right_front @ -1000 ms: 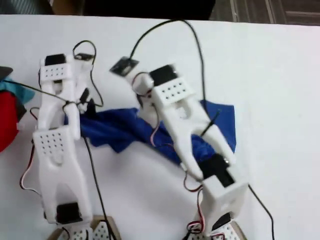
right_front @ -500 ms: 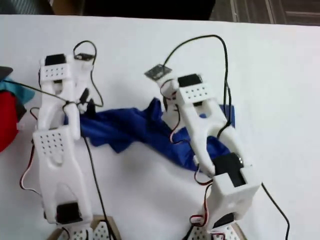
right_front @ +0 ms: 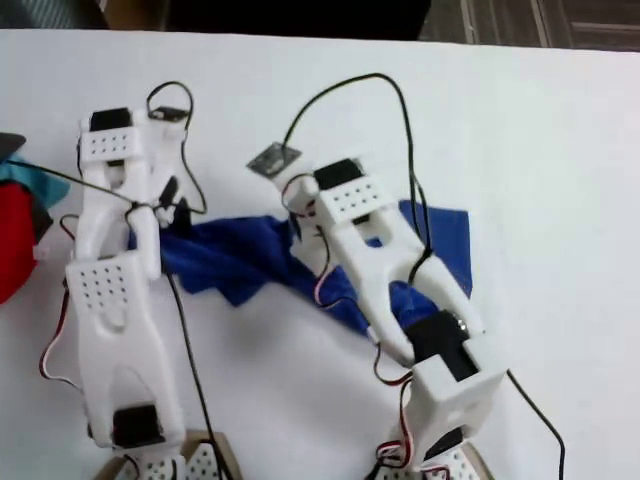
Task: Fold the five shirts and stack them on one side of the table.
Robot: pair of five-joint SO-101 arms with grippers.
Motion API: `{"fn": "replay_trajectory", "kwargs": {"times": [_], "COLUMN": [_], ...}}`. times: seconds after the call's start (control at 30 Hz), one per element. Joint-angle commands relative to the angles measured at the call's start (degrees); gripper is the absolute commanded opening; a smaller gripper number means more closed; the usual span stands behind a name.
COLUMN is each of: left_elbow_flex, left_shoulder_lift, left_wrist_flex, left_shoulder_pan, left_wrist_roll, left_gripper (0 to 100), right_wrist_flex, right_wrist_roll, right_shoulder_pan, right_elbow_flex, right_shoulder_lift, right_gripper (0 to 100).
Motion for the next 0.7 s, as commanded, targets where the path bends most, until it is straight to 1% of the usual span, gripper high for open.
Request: {"fn": "replay_trajectory", "kwargs": {"times": [0.0,0.27,0.47,0.6,0.67], "left_elbow_flex": [-2.2,-2.2,-2.2,-2.2,-2.2], "left_shoulder_lift": [-0.4,-0.4,-0.4,-0.4,-0.4], "left_wrist_flex": [0.8,0.8,0.8,0.8,0.8], "left_shoulder_pan": [-0.8,-0.8,-0.8,-0.8,-0.8], "left_wrist_roll": [-0.6,-0.6,-0.5,-0.6,-0.7], "left_gripper": [19,19,19,19,19], "right_wrist_flex": [1.0,3.8,2.8,2.2,2.5], "right_wrist_roll": [1.3,1.4,1.4,1.4,1.4], "right_shoulder_pan": [-0.6,-6.2,-6.4,-5.8,-5.2], "right_elbow_flex": [-0.1,-0.2,0.0,-0.1,-0.1], "right_shoulder_lift": [-3.6,-3.6,-3.1,-3.1,-3.2], "right_gripper": [18.0,16.9,16.5,9.4,7.6]}}
